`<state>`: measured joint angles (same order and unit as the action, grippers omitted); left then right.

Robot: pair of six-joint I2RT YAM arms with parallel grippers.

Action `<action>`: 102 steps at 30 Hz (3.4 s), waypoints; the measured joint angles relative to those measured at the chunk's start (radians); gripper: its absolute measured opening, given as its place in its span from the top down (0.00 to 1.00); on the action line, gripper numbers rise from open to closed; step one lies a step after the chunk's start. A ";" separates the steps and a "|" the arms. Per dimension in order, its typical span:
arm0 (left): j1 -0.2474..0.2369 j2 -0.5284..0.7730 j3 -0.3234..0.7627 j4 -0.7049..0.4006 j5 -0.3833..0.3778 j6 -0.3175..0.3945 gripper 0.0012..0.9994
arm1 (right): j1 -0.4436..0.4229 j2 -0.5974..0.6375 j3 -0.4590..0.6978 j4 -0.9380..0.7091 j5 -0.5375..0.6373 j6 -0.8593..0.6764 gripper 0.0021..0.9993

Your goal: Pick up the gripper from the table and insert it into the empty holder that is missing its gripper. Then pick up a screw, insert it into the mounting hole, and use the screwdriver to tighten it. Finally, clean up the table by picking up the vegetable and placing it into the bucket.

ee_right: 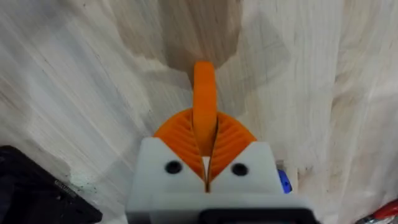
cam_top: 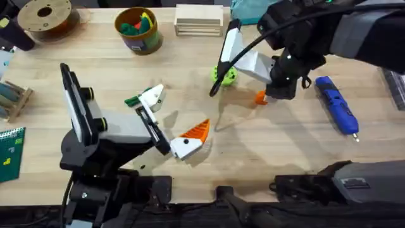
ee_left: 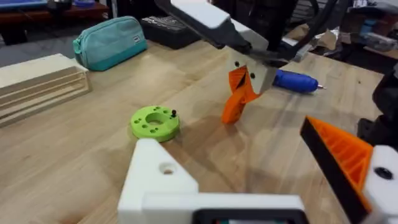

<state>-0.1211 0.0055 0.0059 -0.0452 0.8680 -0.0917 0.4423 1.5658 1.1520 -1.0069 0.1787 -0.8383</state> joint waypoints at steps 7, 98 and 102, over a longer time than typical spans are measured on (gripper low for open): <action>0.000 0.000 0.000 0.000 0.000 0.000 0.01 | 0.000 -0.091 0.042 -0.002 -0.002 0.061 0.98; 0.000 0.000 0.000 0.001 -0.001 0.000 0.01 | 0.025 0.133 -0.304 1.369 -1.593 1.859 0.98; 0.000 0.000 0.000 -0.011 -0.004 -0.007 0.01 | 0.029 0.194 -0.278 1.370 -1.600 1.859 0.98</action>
<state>-0.1211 0.0054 0.0059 -0.0563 0.8640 -0.0992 0.4713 1.7598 0.8738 0.3632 -1.4210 1.0206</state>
